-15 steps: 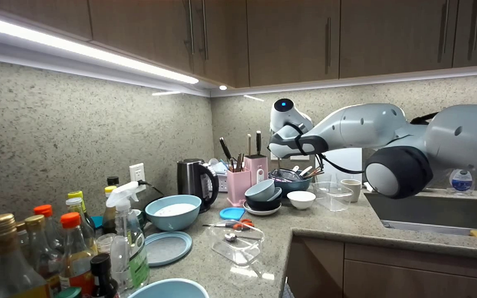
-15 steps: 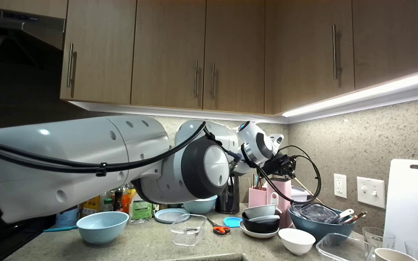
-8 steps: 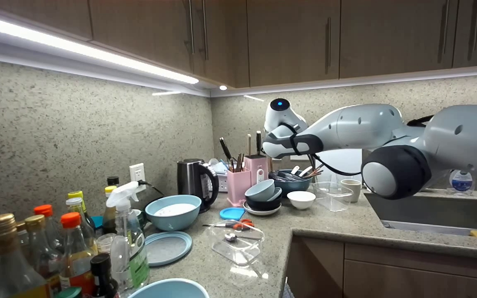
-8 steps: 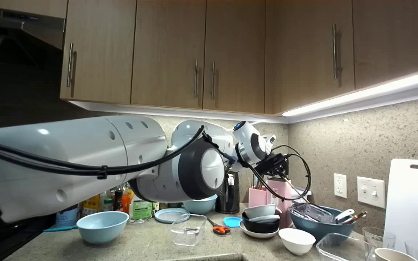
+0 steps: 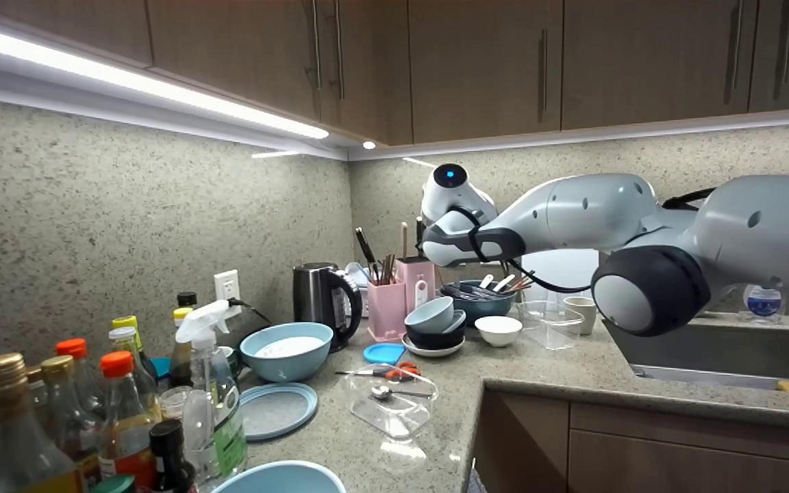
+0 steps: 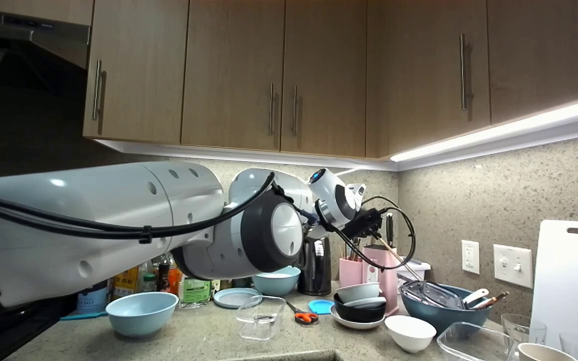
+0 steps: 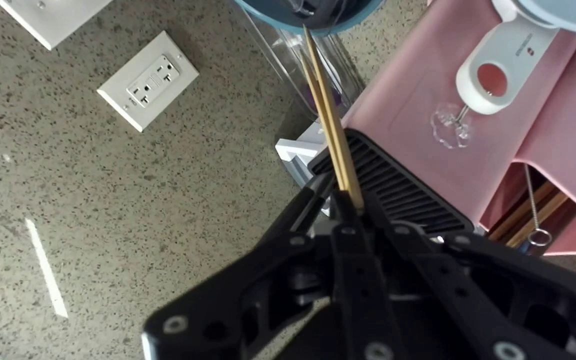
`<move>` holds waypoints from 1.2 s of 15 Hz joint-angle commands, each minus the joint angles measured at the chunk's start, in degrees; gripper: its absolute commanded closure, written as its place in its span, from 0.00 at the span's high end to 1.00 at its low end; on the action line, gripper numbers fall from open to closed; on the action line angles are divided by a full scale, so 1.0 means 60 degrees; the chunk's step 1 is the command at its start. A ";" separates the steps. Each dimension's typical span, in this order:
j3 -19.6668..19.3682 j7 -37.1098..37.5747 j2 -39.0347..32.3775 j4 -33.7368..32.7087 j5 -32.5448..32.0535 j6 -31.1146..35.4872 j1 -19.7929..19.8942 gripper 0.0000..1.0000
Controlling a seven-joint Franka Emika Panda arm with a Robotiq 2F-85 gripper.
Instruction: Put the chopstick in the right blue bowl
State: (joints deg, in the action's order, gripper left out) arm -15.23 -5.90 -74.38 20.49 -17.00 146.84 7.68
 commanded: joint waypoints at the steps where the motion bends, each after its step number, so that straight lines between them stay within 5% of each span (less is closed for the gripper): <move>1: -0.0233 -0.0454 -0.0107 0.0047 -0.0314 0.0323 -0.0404 0.02; 8: -0.0759 -0.0458 -0.0275 0.0041 -0.1008 0.0496 -0.1476 0.02; 18: -0.1048 -0.0854 -0.0344 -0.0020 -0.1516 0.0400 -0.1814 0.02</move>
State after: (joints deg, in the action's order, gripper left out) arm -22.88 -8.81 -75.51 20.37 -26.36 147.53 -2.21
